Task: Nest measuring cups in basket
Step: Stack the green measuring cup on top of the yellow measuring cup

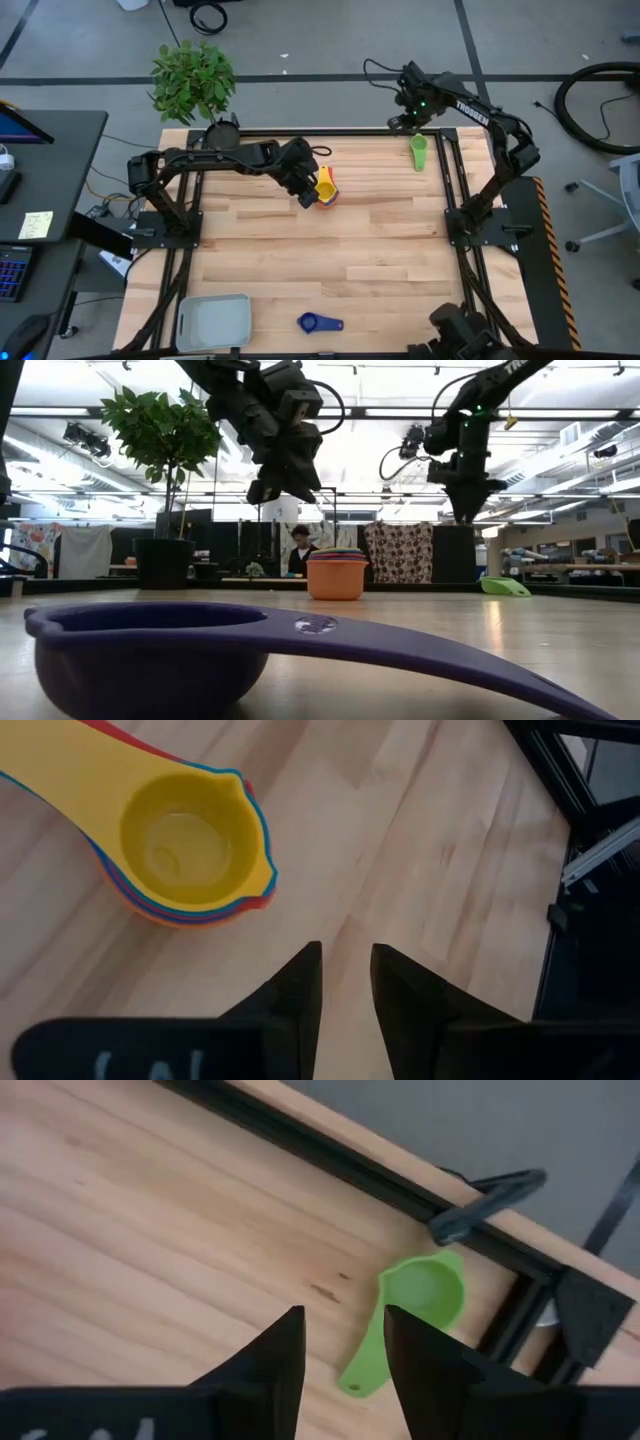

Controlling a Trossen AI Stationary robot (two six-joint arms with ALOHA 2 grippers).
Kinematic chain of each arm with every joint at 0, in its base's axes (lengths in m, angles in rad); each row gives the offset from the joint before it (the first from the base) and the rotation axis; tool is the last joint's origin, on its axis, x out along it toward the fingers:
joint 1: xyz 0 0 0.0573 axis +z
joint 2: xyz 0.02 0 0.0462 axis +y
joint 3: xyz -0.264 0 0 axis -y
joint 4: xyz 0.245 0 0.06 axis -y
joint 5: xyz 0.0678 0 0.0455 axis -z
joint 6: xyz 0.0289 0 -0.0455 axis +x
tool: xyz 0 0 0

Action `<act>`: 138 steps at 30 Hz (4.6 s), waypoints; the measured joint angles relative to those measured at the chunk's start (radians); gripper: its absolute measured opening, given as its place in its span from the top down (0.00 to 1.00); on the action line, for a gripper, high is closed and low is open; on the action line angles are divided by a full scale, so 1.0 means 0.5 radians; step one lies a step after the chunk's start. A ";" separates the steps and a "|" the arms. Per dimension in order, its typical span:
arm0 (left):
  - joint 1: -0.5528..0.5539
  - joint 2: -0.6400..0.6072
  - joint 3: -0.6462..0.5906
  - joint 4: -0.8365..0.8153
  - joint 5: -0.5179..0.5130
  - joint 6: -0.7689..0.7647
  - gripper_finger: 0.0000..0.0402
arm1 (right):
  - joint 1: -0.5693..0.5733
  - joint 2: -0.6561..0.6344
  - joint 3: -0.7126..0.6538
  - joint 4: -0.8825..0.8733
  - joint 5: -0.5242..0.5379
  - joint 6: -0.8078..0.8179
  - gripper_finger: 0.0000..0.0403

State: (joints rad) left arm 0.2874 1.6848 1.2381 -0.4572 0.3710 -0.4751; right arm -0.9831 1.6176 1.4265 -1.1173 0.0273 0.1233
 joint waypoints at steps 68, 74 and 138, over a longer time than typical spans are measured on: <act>0.002 0.000 -0.001 0.099 -0.024 -0.022 0.77 | -0.170 0.500 -0.598 0.757 0.072 -0.125 0.70; 0.002 0.000 -0.001 0.099 -0.024 -0.021 0.77 | -0.162 0.509 -0.544 0.786 -0.014 -0.164 0.90; 0.002 0.000 -0.004 0.100 0.220 0.210 0.77 | 1.939 0.429 -0.619 0.879 -0.557 -2.917 0.96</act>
State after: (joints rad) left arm 0.2883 1.6848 1.2362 -0.4073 0.4810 -0.3702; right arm -0.0134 1.8320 1.1170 -0.6777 -0.2511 -1.3353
